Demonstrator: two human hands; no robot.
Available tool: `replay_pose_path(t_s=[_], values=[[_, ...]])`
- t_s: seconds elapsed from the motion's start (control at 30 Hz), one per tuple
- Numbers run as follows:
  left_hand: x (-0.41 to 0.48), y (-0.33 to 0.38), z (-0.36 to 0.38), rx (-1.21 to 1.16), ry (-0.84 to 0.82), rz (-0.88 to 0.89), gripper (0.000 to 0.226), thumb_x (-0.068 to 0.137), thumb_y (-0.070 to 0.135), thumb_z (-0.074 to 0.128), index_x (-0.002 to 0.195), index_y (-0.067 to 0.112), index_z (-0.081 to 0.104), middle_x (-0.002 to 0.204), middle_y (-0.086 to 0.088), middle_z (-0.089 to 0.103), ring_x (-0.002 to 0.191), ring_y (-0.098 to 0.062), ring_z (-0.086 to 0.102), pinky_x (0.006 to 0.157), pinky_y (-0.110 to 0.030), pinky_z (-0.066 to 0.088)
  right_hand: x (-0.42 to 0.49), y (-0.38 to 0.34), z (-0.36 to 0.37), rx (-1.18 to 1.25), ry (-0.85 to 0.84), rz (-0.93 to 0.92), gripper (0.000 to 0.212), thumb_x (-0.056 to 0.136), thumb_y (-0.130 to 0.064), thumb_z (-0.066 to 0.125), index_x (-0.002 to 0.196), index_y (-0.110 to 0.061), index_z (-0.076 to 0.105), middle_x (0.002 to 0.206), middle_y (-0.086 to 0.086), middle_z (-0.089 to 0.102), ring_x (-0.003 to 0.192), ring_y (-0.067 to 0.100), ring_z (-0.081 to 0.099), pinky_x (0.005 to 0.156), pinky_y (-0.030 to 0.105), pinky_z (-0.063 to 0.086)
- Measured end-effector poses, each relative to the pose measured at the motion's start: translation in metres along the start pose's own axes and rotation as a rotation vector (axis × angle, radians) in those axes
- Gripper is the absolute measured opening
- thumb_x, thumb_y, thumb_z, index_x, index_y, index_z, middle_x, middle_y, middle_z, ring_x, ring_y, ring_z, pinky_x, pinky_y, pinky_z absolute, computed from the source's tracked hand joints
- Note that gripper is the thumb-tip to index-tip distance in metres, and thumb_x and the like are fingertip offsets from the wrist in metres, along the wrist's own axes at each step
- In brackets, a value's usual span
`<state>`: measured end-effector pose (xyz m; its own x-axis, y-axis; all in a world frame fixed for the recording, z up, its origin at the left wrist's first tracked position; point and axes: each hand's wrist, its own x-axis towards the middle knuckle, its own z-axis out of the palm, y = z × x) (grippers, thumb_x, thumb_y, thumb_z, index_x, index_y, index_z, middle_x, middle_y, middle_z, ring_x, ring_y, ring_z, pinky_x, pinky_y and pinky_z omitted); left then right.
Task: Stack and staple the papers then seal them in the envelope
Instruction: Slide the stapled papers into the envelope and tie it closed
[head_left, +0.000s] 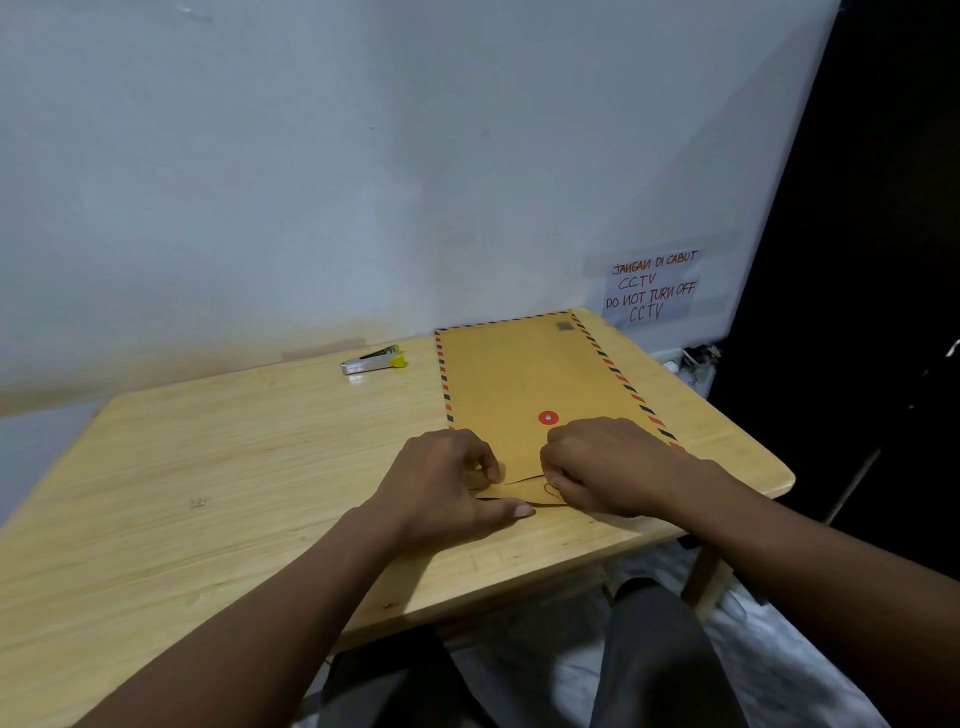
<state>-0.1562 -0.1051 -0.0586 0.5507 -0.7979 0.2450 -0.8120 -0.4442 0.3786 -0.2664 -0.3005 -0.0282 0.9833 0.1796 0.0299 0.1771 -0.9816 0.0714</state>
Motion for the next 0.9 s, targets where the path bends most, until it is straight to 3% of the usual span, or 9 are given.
replay_pose_path(t_s=[0.17,0.27,0.37,0.43,0.67,0.9], values=[[0.001,-0.001,-0.001,-0.011,0.016,-0.002,0.055,0.067,0.081,0.067,0.088,0.031,0.071,0.095,0.016,0.069,0.087,-0.005,0.060,0.073,-0.030,0.056,-0.001,0.008,-0.002,0.450,-0.013,0.159,0.012,0.094,-0.026,0.053,0.088,-0.025,0.063,0.087,-0.005,0.064,0.080,0.015,0.060,0.072,0.037,0.053],[0.001,-0.001,-0.001,-0.014,0.028,0.006,0.054,0.067,0.080,0.067,0.088,0.030,0.070,0.094,0.015,0.068,0.085,-0.006,0.059,0.072,-0.031,0.056,-0.001,0.011,-0.013,0.610,0.041,0.185,0.015,0.096,-0.023,0.055,0.083,-0.029,0.059,0.090,-0.006,0.067,0.085,0.012,0.062,0.073,0.031,0.051],[0.002,-0.002,-0.001,-0.014,0.042,0.014,0.052,0.069,0.077,0.069,0.087,0.028,0.071,0.092,0.014,0.069,0.083,-0.006,0.059,0.071,-0.030,0.055,0.001,0.016,-0.020,0.790,0.083,0.226,0.013,0.099,-0.020,0.053,0.088,-0.022,0.060,0.089,-0.002,0.074,0.088,0.011,0.069,0.080,0.032,0.054],[0.003,-0.002,-0.002,-0.012,0.041,0.014,0.052,0.071,0.076,0.069,0.087,0.027,0.072,0.090,0.013,0.069,0.082,-0.006,0.059,0.071,-0.029,0.055,0.003,0.020,-0.023,0.878,0.050,0.258,0.012,0.100,-0.017,0.049,0.093,-0.017,0.058,0.085,0.002,0.076,0.084,0.011,0.071,0.076,0.030,0.053],[0.006,-0.009,0.002,-0.045,0.044,0.016,0.052,0.082,0.068,0.055,0.093,0.023,0.078,0.088,0.012,0.072,0.078,-0.008,0.061,0.070,-0.038,0.056,0.007,0.025,-0.023,0.863,0.142,0.339,0.015,0.102,-0.012,0.045,0.093,-0.015,0.057,0.082,0.003,0.065,0.074,0.013,0.064,0.065,0.029,0.050],[0.006,-0.008,0.006,-0.078,0.081,-0.033,0.033,0.088,0.052,0.055,0.086,0.027,0.076,0.079,0.010,0.069,0.074,-0.009,0.059,0.065,-0.038,0.051,0.012,0.032,-0.025,0.893,0.249,0.409,0.007,0.101,-0.017,0.053,0.099,-0.017,0.060,0.067,-0.001,0.058,0.063,0.014,0.056,0.061,0.039,0.052]])
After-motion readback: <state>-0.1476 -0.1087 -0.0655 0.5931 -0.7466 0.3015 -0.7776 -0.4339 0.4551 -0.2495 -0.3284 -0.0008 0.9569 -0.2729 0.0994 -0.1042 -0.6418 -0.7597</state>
